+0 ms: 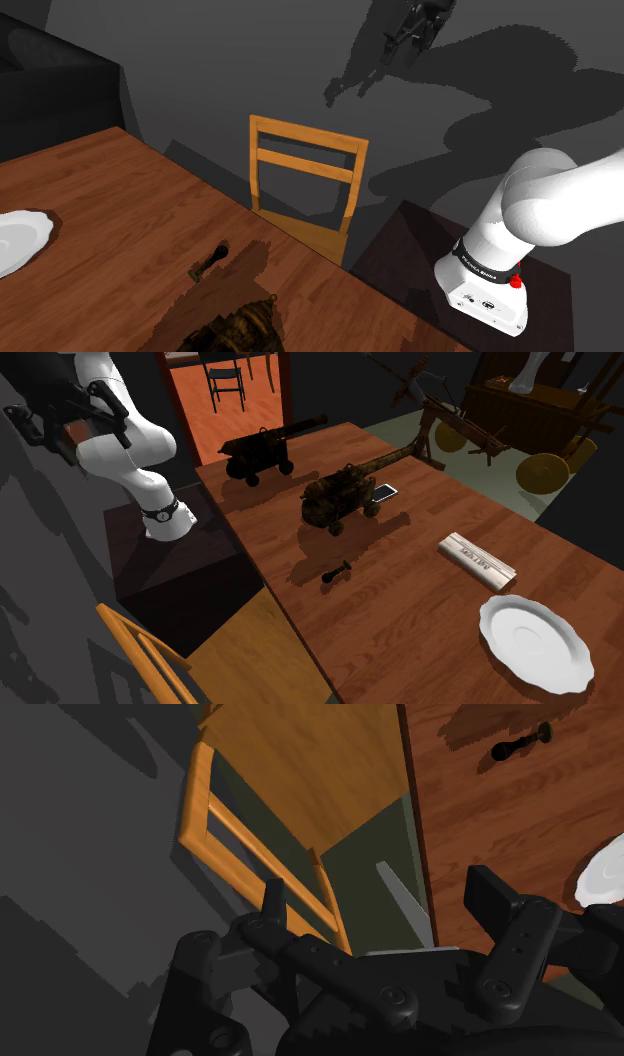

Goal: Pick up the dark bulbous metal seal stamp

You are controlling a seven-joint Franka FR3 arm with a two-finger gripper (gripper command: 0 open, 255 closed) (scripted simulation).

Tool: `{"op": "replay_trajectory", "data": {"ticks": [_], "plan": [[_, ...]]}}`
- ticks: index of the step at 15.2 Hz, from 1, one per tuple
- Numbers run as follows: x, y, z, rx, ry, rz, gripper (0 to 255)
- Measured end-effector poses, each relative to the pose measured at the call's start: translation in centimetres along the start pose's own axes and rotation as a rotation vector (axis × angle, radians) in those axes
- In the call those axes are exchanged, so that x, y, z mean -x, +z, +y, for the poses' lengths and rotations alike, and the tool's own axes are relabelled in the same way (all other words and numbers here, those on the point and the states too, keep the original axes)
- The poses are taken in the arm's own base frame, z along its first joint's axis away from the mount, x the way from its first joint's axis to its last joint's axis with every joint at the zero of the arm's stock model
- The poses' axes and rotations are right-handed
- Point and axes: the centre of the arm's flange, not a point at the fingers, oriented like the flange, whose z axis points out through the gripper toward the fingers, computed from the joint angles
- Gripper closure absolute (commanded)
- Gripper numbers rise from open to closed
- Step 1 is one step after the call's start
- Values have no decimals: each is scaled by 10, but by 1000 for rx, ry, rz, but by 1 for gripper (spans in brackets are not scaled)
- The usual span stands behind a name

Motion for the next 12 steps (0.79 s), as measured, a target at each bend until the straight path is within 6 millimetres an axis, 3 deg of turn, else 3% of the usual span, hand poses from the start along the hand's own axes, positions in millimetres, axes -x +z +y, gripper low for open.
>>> {"op": "replay_trajectory", "data": {"ticks": [3,12], "plan": [[3,10,-12,9,13,-1,0],[7,98,-97,75,110,-5,0]]}}
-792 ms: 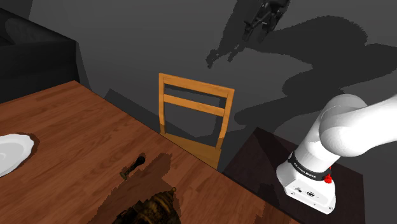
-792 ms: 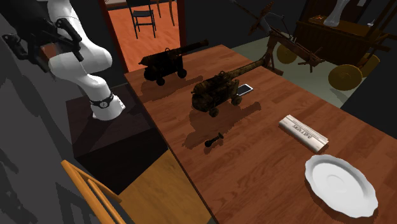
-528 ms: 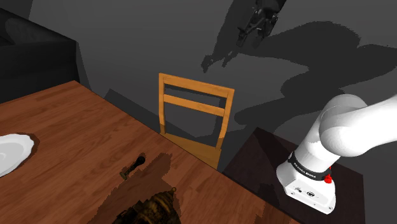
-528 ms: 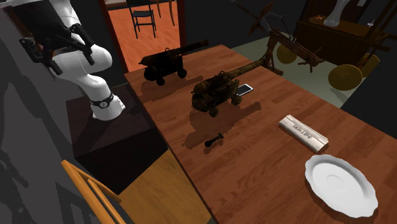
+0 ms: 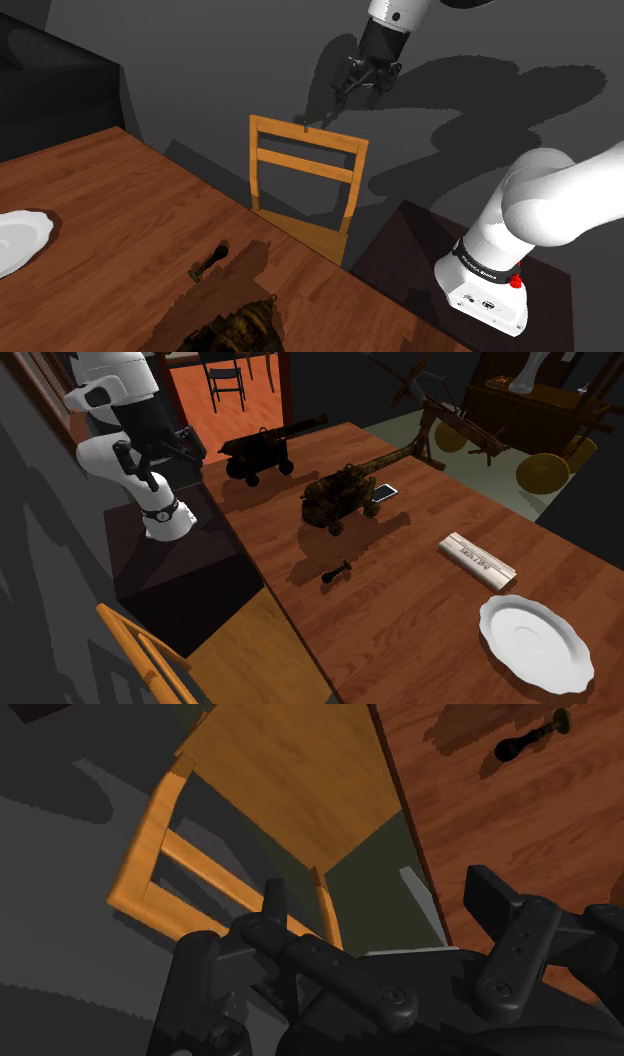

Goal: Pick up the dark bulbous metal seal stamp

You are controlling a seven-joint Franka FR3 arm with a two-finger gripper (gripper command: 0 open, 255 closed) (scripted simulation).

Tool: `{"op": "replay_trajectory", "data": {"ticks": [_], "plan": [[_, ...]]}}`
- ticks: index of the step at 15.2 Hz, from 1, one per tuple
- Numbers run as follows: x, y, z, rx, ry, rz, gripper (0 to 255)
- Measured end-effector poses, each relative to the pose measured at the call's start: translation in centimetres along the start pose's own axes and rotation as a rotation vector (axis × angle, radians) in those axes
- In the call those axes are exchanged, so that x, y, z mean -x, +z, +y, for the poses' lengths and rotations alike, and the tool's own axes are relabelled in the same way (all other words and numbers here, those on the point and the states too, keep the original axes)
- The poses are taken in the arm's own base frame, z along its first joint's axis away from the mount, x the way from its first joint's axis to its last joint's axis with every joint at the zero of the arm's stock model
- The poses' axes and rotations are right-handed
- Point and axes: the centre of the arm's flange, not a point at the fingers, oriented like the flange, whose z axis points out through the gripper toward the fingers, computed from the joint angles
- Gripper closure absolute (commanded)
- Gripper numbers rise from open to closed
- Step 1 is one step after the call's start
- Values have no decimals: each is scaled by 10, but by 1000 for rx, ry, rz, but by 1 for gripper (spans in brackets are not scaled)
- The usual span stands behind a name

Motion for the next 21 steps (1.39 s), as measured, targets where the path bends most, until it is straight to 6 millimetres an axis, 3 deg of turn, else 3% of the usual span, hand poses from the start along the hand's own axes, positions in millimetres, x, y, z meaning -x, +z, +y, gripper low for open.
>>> {"op": "replay_trajectory", "data": {"ticks": [14,21], "plan": [[9,136,-142,105,155,-5,0],[9,211,-202,157,233,-10,0]]}}
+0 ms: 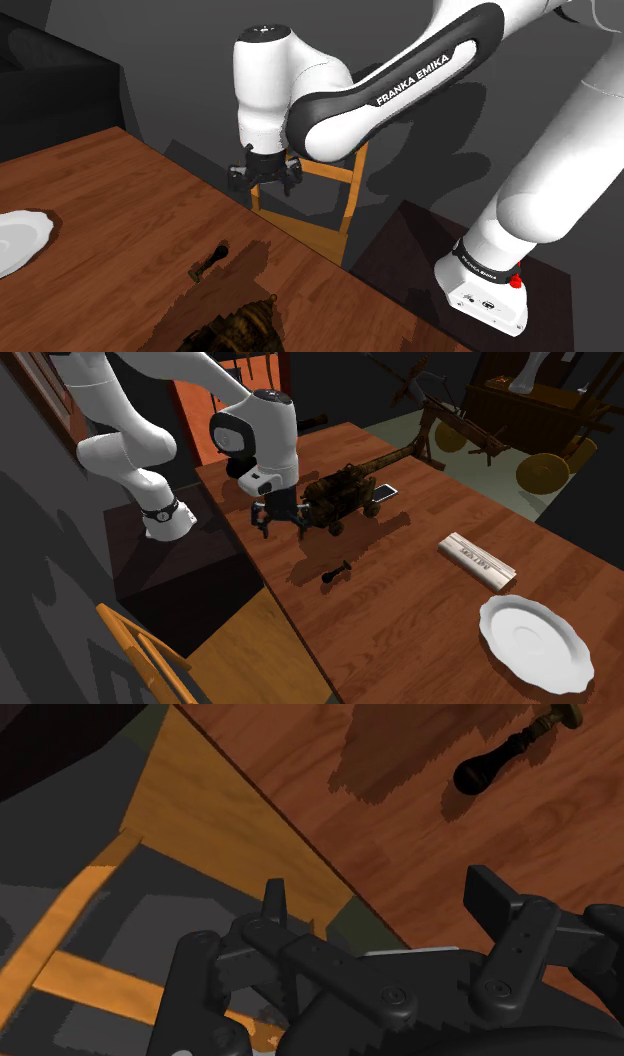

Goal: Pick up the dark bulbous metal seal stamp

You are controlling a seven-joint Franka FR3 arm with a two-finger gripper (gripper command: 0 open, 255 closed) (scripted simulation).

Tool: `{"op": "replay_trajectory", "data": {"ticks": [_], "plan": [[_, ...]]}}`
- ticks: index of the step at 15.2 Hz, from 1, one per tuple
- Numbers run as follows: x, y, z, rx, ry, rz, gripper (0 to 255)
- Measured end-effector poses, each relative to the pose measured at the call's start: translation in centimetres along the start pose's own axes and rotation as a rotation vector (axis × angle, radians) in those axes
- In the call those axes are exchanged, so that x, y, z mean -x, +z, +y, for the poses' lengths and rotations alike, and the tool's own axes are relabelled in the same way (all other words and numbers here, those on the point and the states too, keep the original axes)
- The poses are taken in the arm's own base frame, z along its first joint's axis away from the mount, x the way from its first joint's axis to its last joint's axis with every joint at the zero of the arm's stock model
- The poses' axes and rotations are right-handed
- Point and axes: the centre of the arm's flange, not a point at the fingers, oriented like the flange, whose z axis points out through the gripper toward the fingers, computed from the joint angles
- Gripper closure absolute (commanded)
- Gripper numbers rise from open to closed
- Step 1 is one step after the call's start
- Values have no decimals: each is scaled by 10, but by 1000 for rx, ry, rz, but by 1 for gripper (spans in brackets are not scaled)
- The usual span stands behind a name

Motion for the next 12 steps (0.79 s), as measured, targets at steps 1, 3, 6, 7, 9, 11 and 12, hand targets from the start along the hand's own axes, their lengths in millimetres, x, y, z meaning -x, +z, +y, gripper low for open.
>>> {"op": "replay_trajectory", "data": {"ticks": [1,3,6,7,9,11,12], "plan": [[1,10,-11,5,11,-2,0],[1,28,-33,20,34,-2,0],[6,59,-63,41,68,-4,0],[6,70,-73,48,80,-4,0],[6,88,-92,63,103,-4,0],[4,108,-113,78,125,-5,0],[6,117,-123,86,137,-5,0]]}}
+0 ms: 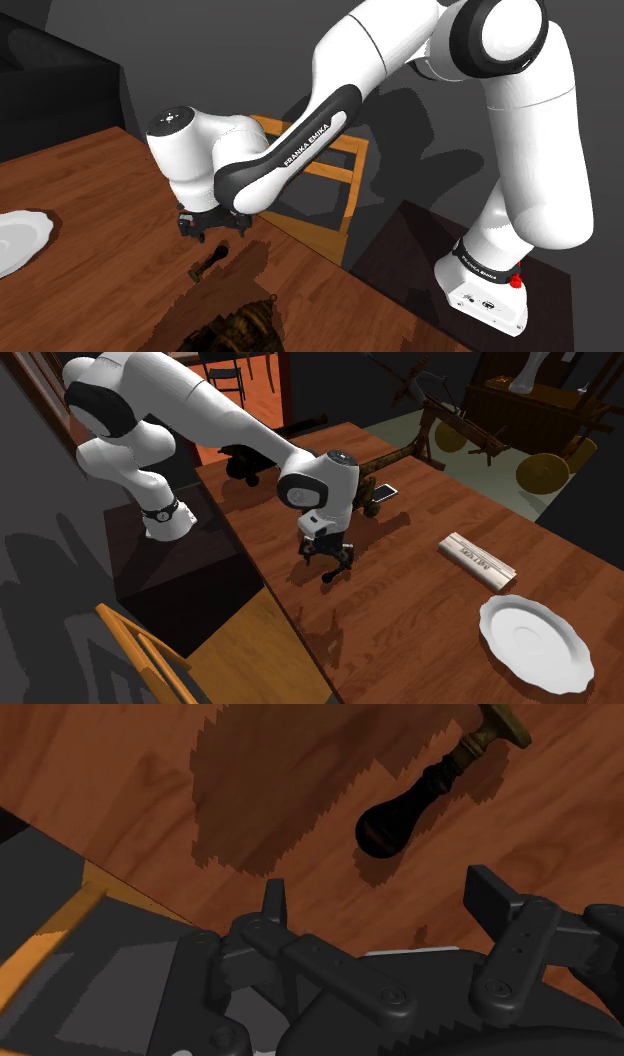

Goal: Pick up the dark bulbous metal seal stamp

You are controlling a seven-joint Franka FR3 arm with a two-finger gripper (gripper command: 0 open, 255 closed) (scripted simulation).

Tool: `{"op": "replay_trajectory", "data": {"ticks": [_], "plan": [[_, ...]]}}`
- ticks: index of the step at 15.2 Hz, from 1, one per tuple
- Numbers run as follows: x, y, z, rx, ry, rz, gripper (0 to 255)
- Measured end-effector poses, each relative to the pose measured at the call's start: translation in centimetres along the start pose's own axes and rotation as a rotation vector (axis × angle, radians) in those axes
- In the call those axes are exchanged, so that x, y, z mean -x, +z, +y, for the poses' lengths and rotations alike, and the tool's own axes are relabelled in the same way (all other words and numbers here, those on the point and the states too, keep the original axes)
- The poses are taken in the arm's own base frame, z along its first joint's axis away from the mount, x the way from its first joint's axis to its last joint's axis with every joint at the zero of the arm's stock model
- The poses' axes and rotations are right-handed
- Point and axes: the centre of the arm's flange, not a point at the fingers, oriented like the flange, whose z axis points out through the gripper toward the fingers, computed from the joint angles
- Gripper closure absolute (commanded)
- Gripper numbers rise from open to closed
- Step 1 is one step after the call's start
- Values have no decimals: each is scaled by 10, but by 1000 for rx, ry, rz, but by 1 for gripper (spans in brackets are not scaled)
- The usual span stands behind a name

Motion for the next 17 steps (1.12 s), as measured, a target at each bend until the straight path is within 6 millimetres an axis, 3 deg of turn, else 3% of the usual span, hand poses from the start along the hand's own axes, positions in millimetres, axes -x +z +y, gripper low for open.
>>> {"op": "replay_trajectory", "data": {"ticks": [4,9,10,17], "plan": [[6,28,-17,13,18,1,0],[8,54,-18,14,20,1,0],[9,56,-19,14,20,1,255],[9,56,-20,10,19,2,255]]}}
